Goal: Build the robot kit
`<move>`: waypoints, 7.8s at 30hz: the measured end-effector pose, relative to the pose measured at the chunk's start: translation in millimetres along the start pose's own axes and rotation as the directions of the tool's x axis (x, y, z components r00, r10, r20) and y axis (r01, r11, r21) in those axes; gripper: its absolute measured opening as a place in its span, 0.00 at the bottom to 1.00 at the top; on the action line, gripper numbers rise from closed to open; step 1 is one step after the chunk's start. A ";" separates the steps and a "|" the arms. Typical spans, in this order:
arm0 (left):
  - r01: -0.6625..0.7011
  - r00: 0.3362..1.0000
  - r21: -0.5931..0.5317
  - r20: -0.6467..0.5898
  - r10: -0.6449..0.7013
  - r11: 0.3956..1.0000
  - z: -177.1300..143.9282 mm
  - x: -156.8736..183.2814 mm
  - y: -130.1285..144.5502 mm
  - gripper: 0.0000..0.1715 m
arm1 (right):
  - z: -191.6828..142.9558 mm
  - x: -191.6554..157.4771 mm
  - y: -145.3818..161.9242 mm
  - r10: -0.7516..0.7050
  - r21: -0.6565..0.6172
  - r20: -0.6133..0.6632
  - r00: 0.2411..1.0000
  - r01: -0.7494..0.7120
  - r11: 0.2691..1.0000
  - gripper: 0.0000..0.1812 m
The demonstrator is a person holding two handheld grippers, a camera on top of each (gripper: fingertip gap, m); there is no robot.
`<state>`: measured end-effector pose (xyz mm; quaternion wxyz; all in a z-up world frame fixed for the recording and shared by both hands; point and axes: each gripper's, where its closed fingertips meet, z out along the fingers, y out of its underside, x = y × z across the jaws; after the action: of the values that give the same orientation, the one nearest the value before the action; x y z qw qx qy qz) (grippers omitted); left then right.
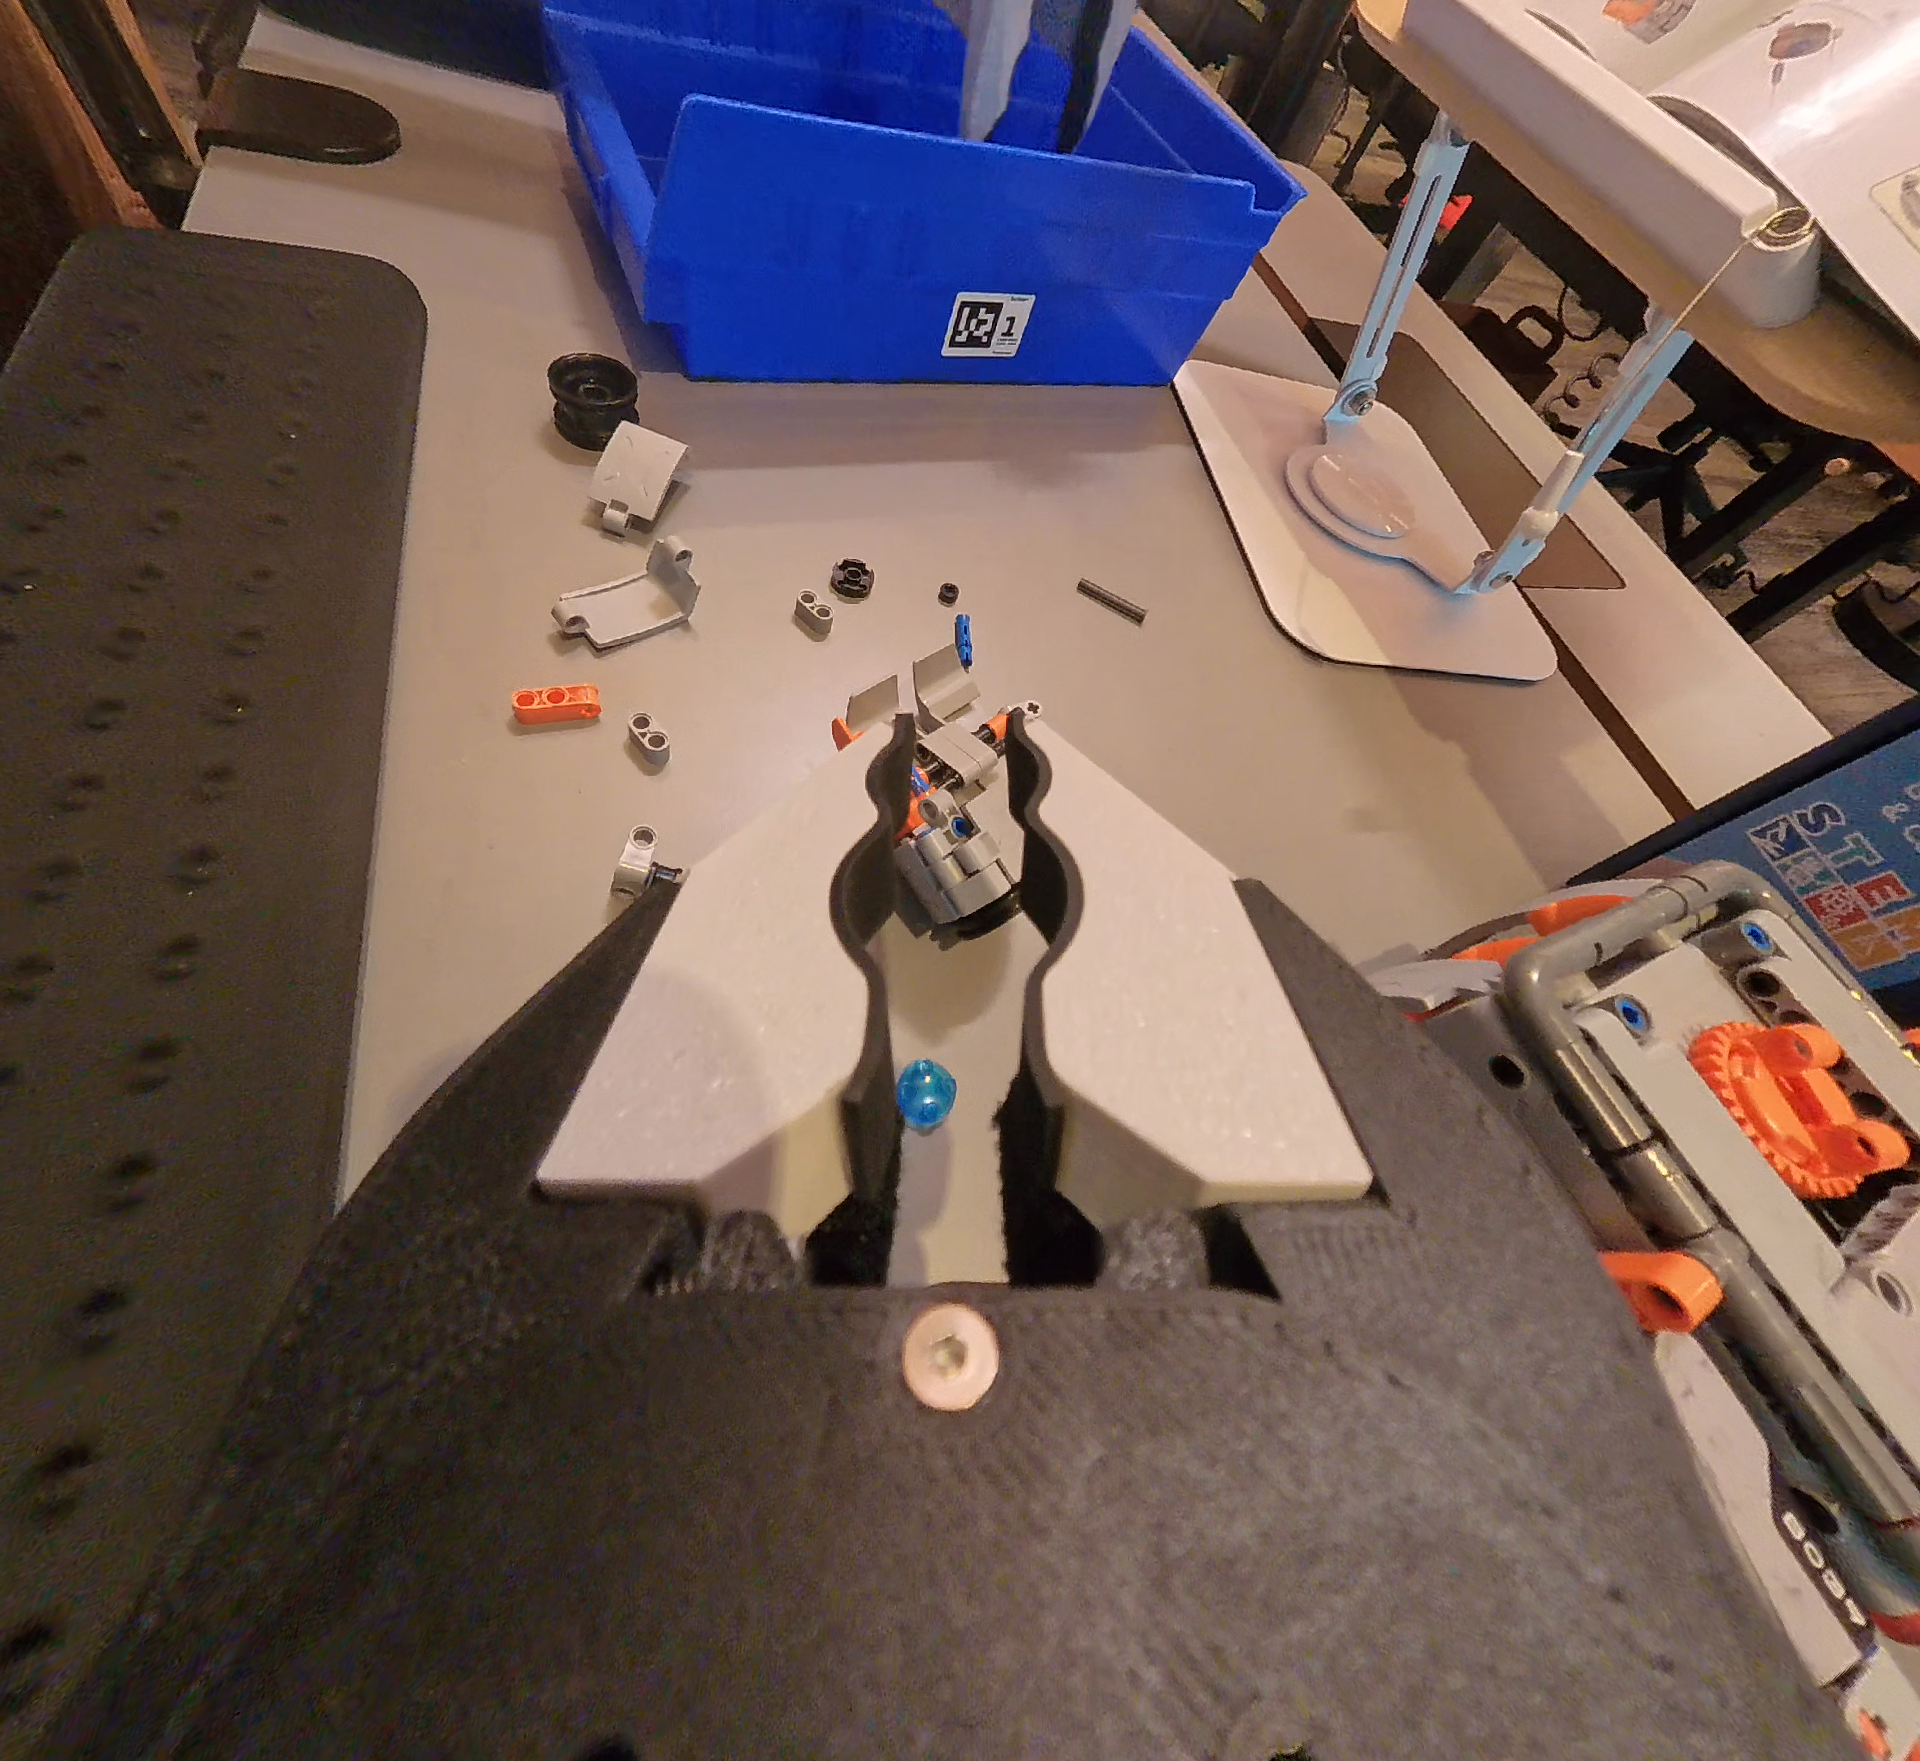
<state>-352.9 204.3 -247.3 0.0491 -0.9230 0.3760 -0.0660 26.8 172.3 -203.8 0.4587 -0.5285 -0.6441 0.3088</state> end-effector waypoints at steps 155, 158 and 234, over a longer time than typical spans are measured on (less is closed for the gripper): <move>-0.147 0.989 0.507 0.092 0.116 0.850 36.9 220.1 -194.1 0.01 | -35.2 -3.1 -10.6 -0.142 -0.021 -0.123 0.982 0.140 0.990 0.12; -0.189 0.980 0.520 0.040 0.197 0.833 23.0 255.8 -189.4 0.01 | -14.3 -14.7 -15.9 -0.243 -0.079 -0.136 0.961 0.234 0.969 0.12; -0.516 0.842 0.456 0.116 0.526 0.725 81.3 326.6 -184.1 0.24 | -28.5 -6.4 3.8 -0.180 -0.103 -0.078 0.981 0.172 0.980 0.00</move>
<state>18.0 110.1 -273.9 0.2837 -0.7391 0.5926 -0.1484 54.6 164.5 -197.7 0.4858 -0.5037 -0.6820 0.2125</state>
